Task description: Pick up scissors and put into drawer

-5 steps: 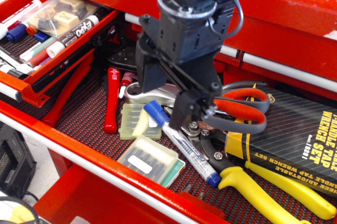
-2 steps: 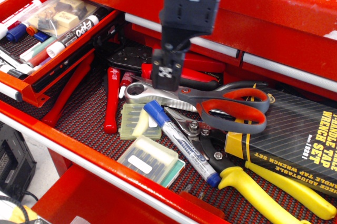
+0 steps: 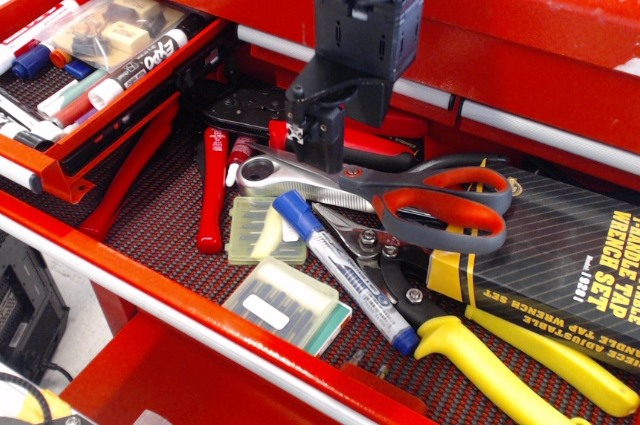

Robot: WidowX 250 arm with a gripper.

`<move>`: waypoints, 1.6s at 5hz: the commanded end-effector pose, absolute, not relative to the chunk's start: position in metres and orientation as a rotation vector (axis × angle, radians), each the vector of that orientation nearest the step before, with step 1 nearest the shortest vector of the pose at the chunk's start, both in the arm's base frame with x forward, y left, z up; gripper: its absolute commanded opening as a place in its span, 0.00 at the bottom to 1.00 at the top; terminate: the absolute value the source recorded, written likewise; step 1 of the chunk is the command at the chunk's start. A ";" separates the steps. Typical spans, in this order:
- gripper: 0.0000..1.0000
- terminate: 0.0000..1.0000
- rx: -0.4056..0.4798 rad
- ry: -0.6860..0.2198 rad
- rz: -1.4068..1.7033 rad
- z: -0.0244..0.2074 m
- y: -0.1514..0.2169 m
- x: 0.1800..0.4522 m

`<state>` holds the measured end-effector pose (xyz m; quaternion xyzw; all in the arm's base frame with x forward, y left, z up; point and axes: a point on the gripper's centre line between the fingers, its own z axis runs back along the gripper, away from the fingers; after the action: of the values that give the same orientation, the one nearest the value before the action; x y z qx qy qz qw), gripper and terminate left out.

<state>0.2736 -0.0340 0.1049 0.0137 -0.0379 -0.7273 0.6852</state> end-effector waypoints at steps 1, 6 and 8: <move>1.00 0.00 0.063 -0.197 -1.671 0.101 -0.051 0.284; 1.00 0.00 -0.110 -0.334 -1.548 0.058 -0.069 0.275; 1.00 0.00 -0.180 -0.354 -1.509 0.052 -0.071 0.276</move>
<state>0.2707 -0.0678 0.0439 -0.0907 -0.1487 -0.6741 0.7178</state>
